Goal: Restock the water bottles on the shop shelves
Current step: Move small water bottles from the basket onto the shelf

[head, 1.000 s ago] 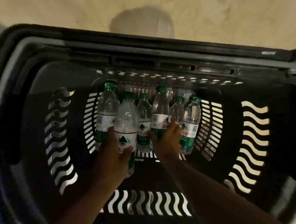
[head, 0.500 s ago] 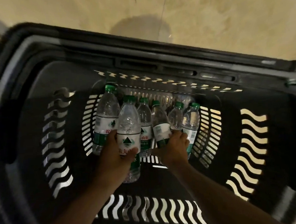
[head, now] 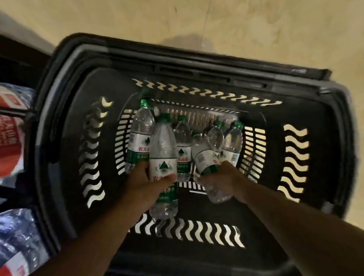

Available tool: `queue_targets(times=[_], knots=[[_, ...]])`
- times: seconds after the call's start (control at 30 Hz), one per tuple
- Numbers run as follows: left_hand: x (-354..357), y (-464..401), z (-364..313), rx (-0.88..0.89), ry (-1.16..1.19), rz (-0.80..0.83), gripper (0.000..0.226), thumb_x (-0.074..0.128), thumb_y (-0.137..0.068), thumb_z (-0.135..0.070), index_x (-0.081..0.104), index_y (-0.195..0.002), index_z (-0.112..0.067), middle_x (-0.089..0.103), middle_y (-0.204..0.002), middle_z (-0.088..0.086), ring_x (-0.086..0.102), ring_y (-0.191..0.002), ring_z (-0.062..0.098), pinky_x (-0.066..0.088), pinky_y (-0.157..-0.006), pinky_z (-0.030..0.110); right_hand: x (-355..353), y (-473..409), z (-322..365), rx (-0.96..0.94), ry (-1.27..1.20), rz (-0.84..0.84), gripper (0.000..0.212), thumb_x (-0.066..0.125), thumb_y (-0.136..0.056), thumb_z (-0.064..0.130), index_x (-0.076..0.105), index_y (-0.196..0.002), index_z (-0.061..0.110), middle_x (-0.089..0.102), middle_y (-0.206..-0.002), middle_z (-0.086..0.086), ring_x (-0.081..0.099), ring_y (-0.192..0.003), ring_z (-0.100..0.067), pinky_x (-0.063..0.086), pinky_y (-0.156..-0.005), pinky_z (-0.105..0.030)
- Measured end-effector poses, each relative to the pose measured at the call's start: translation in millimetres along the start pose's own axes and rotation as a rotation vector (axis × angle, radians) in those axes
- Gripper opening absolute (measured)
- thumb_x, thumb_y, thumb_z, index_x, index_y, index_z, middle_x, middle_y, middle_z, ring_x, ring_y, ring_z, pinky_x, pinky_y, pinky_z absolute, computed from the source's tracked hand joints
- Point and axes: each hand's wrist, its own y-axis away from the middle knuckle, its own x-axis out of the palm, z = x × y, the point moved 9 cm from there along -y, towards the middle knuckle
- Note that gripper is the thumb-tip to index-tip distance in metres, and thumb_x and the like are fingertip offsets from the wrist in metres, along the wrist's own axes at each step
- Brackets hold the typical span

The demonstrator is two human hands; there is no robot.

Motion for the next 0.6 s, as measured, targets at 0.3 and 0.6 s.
queue_targets(times=[0.3,0.6], knots=[[-34.2,162.2,-60.3,0.078,0.205,0.02,0.039,0.087,-0.076,-0.015,0.06,-0.101,-0.028,0.076,-0.077,-0.019,0.073,-0.074,-0.002,0.052,-0.055,0.011,-47.5,203.8,25.7,-0.299,0.079,-0.123,0.086,0.093,-0.069,0.016,0.031,-0.129,0.024,0.056,-0.099,0.009,0.064,-0.086,-0.014,0.05,-0.048,-0.012],[-91.5,397.5,-165.1,0.272,0.406,0.08,0.07,0.093,-0.063,-0.029,0.057,-0.123,-0.024,0.076,-0.113,-0.001,0.072,-0.105,0.016,0.056,-0.092,0.033,-92.6,490.5,92.5,-0.638,-0.318,-0.233,0.101,0.069,-0.049,0.096,0.061,-0.124,0.028,0.075,-0.11,0.016,0.071,-0.099,-0.003,0.056,-0.093,-0.034]])
